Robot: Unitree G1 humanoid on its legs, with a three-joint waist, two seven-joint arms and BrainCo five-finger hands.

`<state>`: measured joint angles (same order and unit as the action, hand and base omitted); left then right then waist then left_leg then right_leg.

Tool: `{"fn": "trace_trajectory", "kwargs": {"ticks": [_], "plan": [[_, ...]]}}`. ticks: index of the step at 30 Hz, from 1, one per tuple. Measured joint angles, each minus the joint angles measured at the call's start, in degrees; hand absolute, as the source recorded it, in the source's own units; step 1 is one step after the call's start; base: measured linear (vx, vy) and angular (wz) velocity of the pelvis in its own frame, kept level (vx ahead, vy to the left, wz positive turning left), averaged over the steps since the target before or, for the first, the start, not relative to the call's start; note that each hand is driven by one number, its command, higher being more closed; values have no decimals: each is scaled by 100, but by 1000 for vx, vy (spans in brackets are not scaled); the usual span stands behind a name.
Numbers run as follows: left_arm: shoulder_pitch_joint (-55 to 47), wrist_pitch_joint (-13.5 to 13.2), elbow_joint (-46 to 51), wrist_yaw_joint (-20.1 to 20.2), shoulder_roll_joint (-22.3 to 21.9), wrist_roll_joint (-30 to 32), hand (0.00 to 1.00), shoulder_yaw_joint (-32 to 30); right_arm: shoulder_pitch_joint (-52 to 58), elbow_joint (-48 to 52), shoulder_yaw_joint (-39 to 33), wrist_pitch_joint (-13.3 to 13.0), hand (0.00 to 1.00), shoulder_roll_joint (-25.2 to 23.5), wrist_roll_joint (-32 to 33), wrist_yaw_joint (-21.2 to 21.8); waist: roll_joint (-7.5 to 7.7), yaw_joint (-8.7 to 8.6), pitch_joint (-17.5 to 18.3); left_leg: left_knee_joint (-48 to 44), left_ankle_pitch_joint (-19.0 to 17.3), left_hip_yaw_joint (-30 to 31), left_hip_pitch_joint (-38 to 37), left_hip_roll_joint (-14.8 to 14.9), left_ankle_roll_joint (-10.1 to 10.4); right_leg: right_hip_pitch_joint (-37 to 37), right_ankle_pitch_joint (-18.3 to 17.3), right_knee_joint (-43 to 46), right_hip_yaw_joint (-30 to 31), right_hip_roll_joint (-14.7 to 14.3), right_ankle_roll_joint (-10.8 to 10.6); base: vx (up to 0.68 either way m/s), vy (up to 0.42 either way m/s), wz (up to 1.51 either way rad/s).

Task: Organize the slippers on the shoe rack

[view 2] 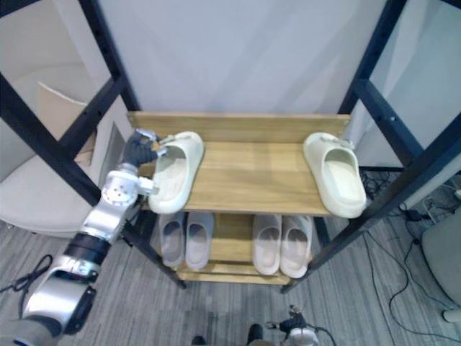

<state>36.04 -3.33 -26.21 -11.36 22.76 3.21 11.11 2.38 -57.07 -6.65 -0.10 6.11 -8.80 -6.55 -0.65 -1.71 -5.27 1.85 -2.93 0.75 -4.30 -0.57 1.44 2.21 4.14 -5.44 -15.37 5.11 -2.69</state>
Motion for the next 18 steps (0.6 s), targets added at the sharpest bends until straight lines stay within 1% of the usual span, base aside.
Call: {"fn": "trace_trajectory", "kwargs": {"ticks": [4,7,11,18], "plan": [[0,0,1,2,-1,-27,100,9,-2,5,-3,3,0,0,5,-13,-15,-20,-5,-5,1,9,-4,-6,-1,12,23,2,-16,7,-5,0,0,0],[0,-2,1,-15,-18,-118,100,92,-8,13,-10,2,0,3,8,-25,-46,-77,-27,-6,1,43,-46,-16,-2,77,23,3,-52,18,-7,-7,6,5],[0,-17,110,-82,-156,-278,100,305,-17,15,-9,2,0,11,26,-31,-116,-115,-67,-3,2,45,-65,-21,-5,95,21,0,-55,26,-9,0,0,0],[112,-24,239,-74,-357,-466,100,721,-34,30,-6,-1,0,20,102,-43,-162,-186,-90,1,2,42,-67,-6,-4,90,20,20,-57,10,-8,0,0,0]]}}
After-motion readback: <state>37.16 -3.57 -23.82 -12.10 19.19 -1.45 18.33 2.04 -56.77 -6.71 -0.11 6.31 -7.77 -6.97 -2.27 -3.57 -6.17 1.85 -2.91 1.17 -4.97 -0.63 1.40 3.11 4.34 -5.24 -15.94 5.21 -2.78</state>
